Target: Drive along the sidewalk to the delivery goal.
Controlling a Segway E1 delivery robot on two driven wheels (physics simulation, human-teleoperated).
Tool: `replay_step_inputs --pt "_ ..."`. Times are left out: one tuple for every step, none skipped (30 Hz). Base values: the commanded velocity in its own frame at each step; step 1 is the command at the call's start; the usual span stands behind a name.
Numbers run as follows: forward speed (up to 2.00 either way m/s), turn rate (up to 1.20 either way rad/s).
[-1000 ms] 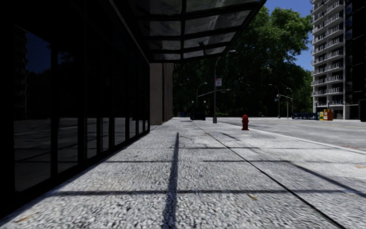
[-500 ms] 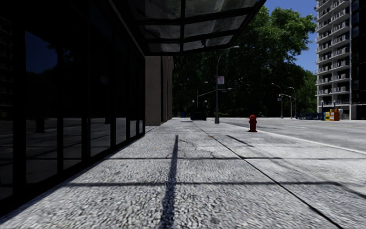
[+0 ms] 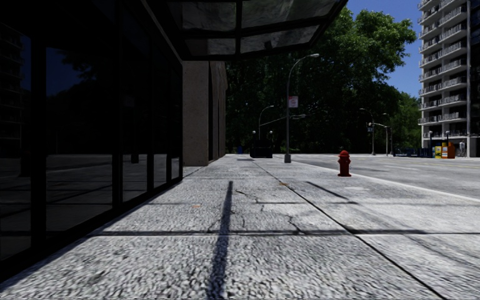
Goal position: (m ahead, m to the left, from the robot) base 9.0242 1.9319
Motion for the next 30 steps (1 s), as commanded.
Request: replay_step_inputs --pt "2.0 0.0" --pt "2.0 0.0" --pt "2.0 0.0" --pt "2.0 0.0" --pt "2.0 0.0" --pt "2.0 0.0" --pt "2.0 0.0" --pt "2.0 0.0" --pt "2.0 0.0" --pt "2.0 0.0" --pt "2.0 0.0" --pt "2.0 0.0" --pt "2.0 0.0" --pt "2.0 0.0" --pt "2.0 0.0" --pt "2.0 0.0" --pt "2.0 0.0" --pt "2.0 0.0" --pt "2.0 0.0" --pt "2.0 0.0" --pt "2.0 0.0" --pt "2.0 0.0" --pt "2.0 0.0" --pt "2.0 0.0" --pt "2.0 0.0" --pt "2.0 0.0" --pt "2.0 0.0" --pt "2.0 0.0" --pt "2.0 0.0" --pt "2.0 0.0"
